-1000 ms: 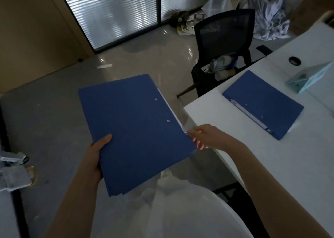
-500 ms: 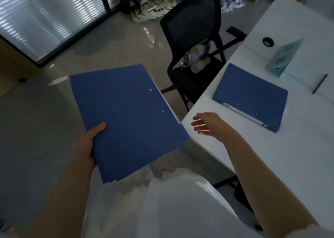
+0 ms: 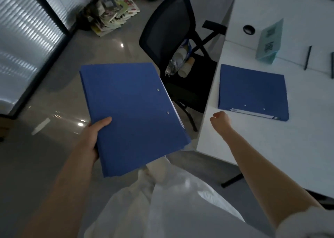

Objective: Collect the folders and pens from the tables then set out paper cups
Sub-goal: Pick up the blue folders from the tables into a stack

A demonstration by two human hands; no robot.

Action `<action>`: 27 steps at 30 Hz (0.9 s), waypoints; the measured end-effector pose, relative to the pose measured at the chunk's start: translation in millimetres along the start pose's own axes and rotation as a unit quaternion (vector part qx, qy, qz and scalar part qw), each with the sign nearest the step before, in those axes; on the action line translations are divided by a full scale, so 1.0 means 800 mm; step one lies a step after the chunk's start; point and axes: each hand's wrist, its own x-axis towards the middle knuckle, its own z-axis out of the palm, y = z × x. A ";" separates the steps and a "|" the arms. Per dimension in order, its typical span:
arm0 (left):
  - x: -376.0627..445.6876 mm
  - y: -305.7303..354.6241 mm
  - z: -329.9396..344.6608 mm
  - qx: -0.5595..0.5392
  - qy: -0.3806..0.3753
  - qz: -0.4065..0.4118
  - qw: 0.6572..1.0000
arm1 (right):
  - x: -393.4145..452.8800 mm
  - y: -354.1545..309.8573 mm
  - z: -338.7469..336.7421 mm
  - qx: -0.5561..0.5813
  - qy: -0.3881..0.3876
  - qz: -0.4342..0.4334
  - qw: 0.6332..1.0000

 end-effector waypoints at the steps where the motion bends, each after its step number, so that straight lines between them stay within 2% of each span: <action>1: 0.011 0.008 0.006 0.003 -0.005 0.002 1.000 | 0.009 -0.006 -0.004 -0.020 0.015 -0.003 1.000; 4: 0.045 0.030 0.027 0.006 -0.020 0.007 1.000 | 0.047 -0.019 -0.006 -0.078 0.034 0.002 0.996; 11: 0.094 0.069 0.047 0.018 -0.033 -0.005 0.999 | 0.080 -0.040 -0.001 -0.191 -0.006 0.052 0.980; 14: 0.108 0.083 0.046 0.019 -0.053 -0.008 0.998 | 0.075 -0.046 0.010 -0.214 -0.017 0.054 0.975; 18: 0.128 0.103 0.040 0.035 -0.068 -0.018 0.997 | 0.061 -0.057 0.037 -0.203 -0.013 0.016 0.979; 20: 0.136 0.114 0.034 0.045 -0.079 -0.023 0.996 | 0.050 -0.063 0.049 -0.154 0.001 0.002 0.988; 23: 0.151 0.134 0.024 0.068 -0.094 -0.033 0.993 | 0.031 -0.068 0.065 0.036 0.088 0.042 0.995; 25: 0.159 0.148 0.018 0.083 -0.100 -0.032 0.991 | 0.022 -0.072 0.072 0.184 0.143 0.129 0.964; 27: 0.166 0.160 0.015 0.096 -0.106 -0.030 0.989 | 0.017 -0.076 0.077 0.363 0.120 0.237 0.893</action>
